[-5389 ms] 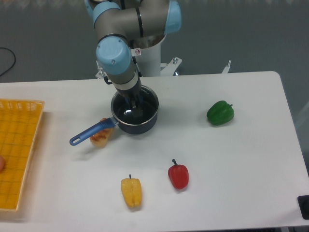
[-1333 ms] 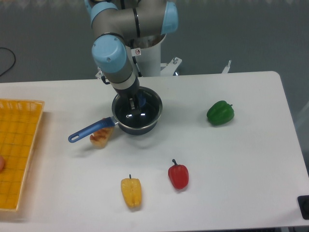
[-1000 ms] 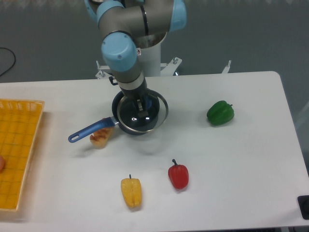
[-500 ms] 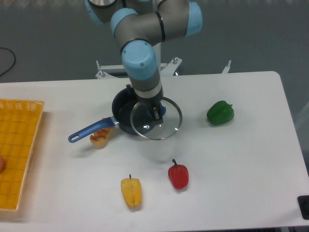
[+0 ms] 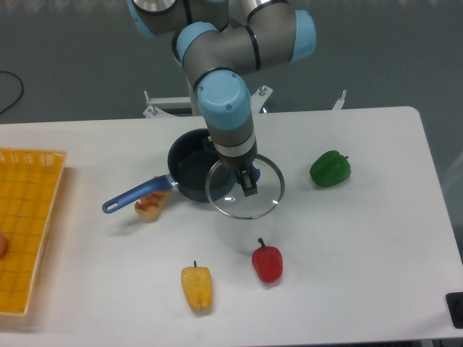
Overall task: Open the lid
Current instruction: 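Raise the held lid and move it away from the saucepan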
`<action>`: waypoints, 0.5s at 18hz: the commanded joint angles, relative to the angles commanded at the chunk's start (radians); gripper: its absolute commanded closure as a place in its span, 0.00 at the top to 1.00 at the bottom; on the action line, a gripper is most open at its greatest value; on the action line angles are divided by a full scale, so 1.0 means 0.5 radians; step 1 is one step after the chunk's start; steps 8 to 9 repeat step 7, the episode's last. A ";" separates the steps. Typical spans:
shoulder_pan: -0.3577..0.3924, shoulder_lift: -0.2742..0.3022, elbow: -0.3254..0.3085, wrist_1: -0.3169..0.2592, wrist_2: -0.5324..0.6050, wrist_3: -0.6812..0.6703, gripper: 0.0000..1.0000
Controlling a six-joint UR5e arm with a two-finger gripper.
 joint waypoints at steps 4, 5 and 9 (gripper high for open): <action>0.021 0.000 -0.006 0.000 -0.003 0.000 0.66; 0.021 0.000 -0.006 -0.003 -0.003 0.003 0.66; 0.028 0.000 -0.012 0.000 -0.003 0.018 0.66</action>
